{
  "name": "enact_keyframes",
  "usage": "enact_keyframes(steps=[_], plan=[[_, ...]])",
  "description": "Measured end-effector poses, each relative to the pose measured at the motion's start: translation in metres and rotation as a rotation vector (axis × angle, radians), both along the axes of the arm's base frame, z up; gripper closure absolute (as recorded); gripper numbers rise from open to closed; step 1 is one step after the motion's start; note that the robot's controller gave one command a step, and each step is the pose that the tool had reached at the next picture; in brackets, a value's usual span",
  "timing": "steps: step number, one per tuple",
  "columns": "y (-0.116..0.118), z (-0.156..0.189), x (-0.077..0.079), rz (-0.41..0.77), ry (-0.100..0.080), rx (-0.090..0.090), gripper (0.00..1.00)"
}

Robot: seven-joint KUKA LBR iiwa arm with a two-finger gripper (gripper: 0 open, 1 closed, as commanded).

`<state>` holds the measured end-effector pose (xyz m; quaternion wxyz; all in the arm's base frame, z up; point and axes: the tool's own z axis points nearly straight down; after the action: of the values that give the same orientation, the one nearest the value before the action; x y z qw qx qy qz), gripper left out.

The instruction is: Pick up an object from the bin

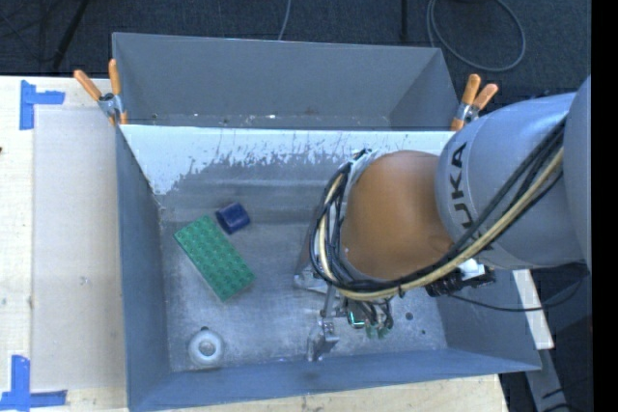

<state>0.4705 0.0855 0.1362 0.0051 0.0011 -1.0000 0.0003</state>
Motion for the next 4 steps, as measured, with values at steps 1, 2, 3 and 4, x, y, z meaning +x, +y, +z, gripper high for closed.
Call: enact_keyframes(steps=[1, 2, 3, 4], plan=[[-0.08, -0.063, 0.036, 0.045, -0.013, 0.012, 0.0], [-0.112, -0.036, 0.076, 0.397, -0.012, 0.002, 0.0], [-0.134, -0.038, 0.111, 0.562, -0.005, 0.005, 0.0], [-0.145, -0.058, 0.128, 0.55, 0.017, 0.024, 0.0]])
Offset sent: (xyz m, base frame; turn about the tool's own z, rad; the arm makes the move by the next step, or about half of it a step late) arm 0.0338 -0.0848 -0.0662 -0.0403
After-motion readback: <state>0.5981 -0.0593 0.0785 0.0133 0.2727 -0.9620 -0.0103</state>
